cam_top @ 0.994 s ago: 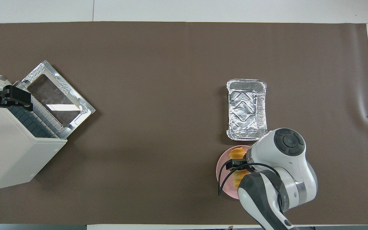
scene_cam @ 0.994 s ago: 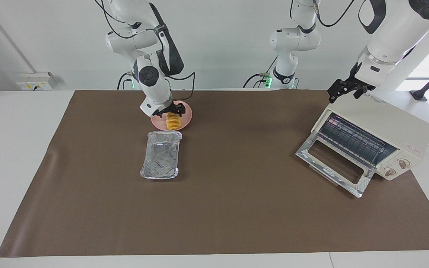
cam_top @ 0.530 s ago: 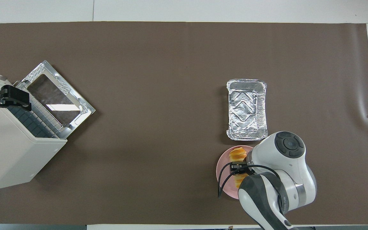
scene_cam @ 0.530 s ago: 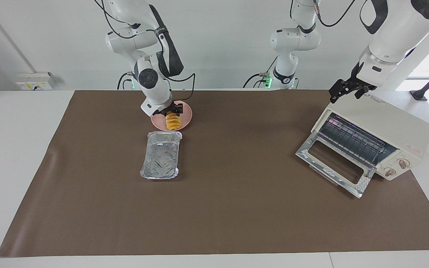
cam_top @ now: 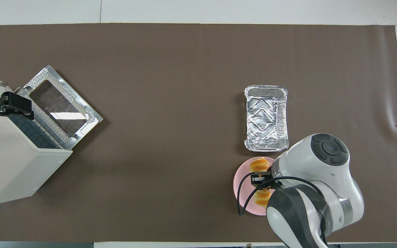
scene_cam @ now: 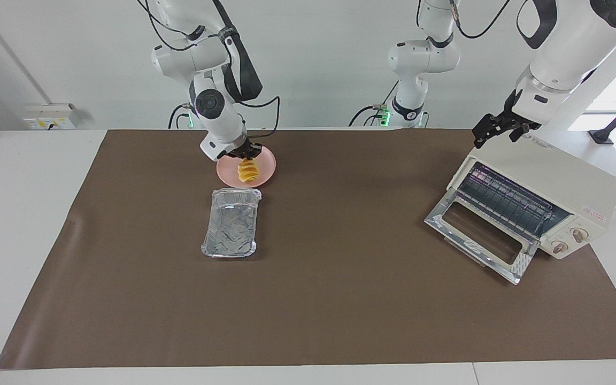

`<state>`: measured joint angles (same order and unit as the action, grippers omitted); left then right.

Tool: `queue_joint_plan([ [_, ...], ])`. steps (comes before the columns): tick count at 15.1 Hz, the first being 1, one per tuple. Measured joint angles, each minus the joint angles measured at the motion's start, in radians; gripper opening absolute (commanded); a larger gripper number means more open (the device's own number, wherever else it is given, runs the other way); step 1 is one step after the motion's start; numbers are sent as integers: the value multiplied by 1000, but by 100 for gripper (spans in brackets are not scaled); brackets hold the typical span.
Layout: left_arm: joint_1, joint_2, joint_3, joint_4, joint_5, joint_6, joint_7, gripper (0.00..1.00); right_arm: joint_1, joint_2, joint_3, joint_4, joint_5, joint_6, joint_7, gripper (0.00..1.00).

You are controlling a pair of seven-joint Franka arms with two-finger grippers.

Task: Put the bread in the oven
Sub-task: 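Lift the pastry roll with the right gripper over the foil tray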

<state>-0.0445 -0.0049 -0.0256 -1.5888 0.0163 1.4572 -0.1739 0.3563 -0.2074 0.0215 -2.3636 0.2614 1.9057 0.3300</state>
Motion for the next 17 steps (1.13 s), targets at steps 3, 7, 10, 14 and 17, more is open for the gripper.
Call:
queue_joint_plan([
  [3, 2, 0, 0, 0, 0, 0, 0, 100, -73, 12, -4, 174, 0, -66, -19, 0],
  [7, 11, 0, 0, 0, 0, 0, 1, 100, -154, 218, -9, 372, -4, -3, -102, 0],
  [10, 11, 0, 0, 0, 0, 0, 1, 100, -152, 399, -8, 483, -6, 104, -104, 0],
  [14, 11, 0, 0, 0, 0, 0, 1, 100, -138, 532, -5, 513, -8, 195, -105, 0],
  [17, 11, 0, 0, 0, 0, 0, 1, 100, -138, 564, -5, 490, -8, 225, -133, 0],
])
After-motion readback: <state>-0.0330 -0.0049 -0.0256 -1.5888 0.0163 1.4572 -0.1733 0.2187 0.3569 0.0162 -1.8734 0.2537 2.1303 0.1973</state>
